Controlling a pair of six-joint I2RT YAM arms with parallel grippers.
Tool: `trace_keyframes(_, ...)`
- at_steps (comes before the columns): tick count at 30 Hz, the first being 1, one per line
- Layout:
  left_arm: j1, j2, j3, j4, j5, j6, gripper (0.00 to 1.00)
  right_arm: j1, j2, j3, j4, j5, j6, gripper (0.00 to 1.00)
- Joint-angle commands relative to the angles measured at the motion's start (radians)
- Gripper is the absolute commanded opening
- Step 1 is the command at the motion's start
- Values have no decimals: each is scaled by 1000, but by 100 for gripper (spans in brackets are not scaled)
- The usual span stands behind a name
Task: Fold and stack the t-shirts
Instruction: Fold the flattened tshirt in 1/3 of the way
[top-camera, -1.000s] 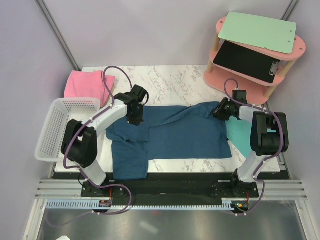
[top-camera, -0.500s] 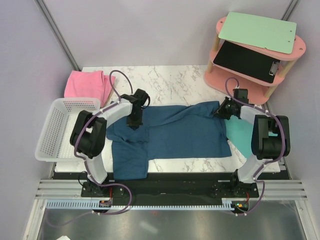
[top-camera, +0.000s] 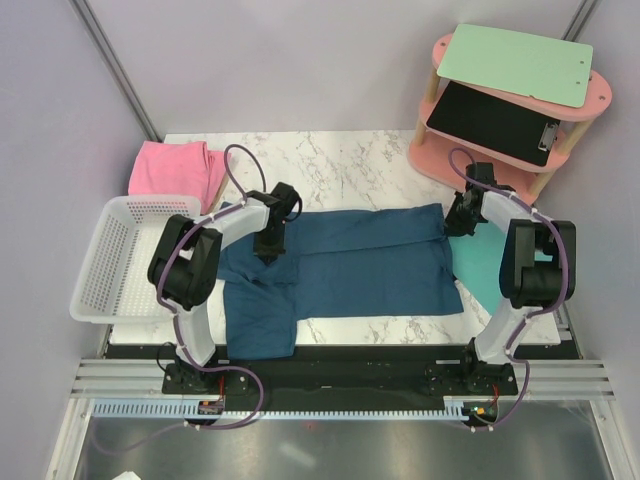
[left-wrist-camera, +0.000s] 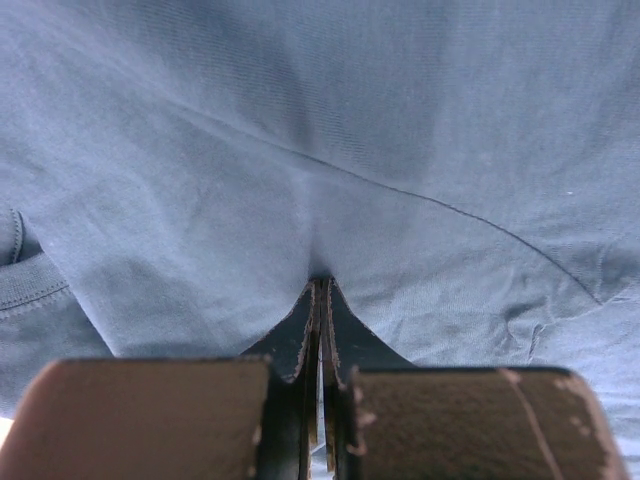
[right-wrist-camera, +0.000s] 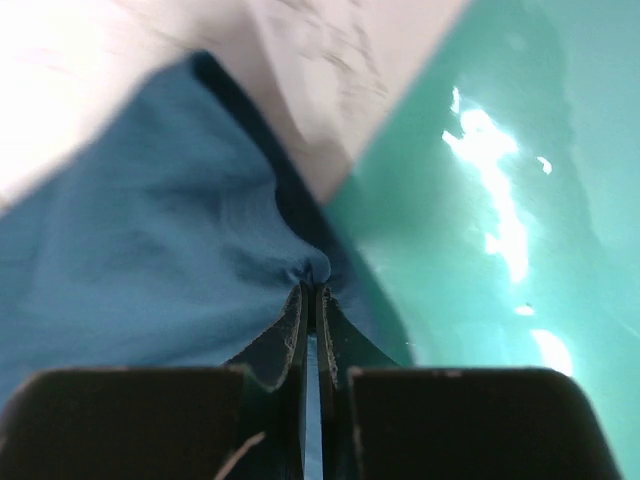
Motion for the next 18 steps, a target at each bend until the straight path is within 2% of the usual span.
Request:
trace_keyframes(1, 5, -48, -1, -4, -43, -20, 2, 2, 59, 47, -101, 145, -35, 2)
trace_keyframes(3, 8, -72, 6, -10, -43, -14, 2, 3, 62, 41, -111, 148, -35, 4)
trace_keyframes(7, 11, -132, 14, -23, -47, -7, 2, 6, 12, 27, -111, 137, -34, 16)
trace_keyframes(9, 16, -173, 22, -23, -49, -6, 2, 6, -50, 25, -98, 123, -34, 30)
trace_keyframes(10, 17, -184, 25, -21, -54, -6, 2, 8, -73, 24, -85, 114, -37, 47)
trace_keyframes(11, 20, -192, 29, -20, -60, -6, 3, 8, -112, 24, -74, 91, -39, 54)
trace_keyframes(12, 23, -206, 42, -12, -64, -3, 8, 8, -131, 22, -62, 82, -43, 61)
trace_keyframes(13, 25, -209, 46, -7, -72, -1, 12, 8, -145, 22, -42, 80, -45, 74)
trace_keyframes(14, 31, -207, 51, -1, -72, 3, 18, 8, -162, 27, -29, 30, -46, 79)
trace_keyframes(15, 36, -203, 65, 7, -67, 6, 32, 11, -165, 24, -13, 8, -45, 85)
trace_keyframes(16, 40, -184, 72, 8, -57, 9, 52, 15, -162, 27, 6, -18, -45, 94)
trace_keyframes(17, 51, -174, 79, 14, -51, 14, 73, 22, -142, 36, 17, -54, -49, 96)
trace_keyframes(18, 54, -161, 95, 20, -49, 14, 99, 31, -130, 42, 27, -125, -54, 98)
